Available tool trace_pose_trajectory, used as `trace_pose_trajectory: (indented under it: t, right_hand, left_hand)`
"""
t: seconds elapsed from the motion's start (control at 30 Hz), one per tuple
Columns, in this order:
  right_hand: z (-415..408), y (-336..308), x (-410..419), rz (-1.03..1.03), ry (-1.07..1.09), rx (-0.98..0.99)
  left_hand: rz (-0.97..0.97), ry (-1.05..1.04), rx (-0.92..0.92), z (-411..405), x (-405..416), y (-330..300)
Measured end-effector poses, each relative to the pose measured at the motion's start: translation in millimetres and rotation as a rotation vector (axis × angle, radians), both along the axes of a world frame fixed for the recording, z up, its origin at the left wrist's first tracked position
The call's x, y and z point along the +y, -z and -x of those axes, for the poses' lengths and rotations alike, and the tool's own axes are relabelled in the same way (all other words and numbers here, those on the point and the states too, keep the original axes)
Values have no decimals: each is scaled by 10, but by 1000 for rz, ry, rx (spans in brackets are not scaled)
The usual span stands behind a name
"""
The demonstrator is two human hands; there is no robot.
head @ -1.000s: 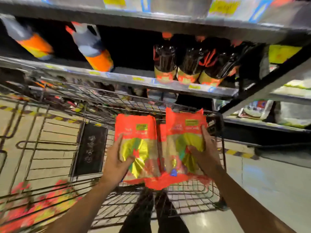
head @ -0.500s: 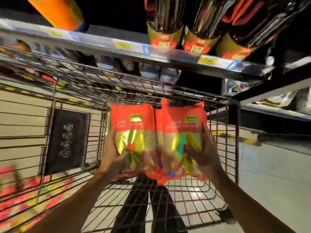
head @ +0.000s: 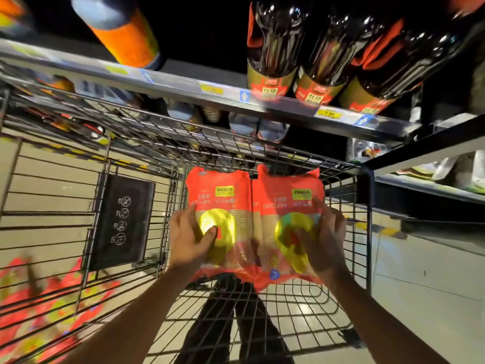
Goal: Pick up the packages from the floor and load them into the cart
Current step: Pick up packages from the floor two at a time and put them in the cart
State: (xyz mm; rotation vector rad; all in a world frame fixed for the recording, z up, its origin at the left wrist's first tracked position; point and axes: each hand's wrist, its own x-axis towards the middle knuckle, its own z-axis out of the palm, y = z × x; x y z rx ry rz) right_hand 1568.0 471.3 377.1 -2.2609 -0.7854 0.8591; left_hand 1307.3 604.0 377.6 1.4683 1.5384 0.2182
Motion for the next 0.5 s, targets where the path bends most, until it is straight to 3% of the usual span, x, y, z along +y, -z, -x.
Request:
trace_pose_trajectory:
  t: [0.3,0.5]
  right_hand:
    - [275,-367,101,-41,-51,-148]
    - [844,-973,485,-2,-536,-318]
  left_hand:
    - [-206,170,187,274,68,-400]
    - [-386,362,550,745,134,-1251]
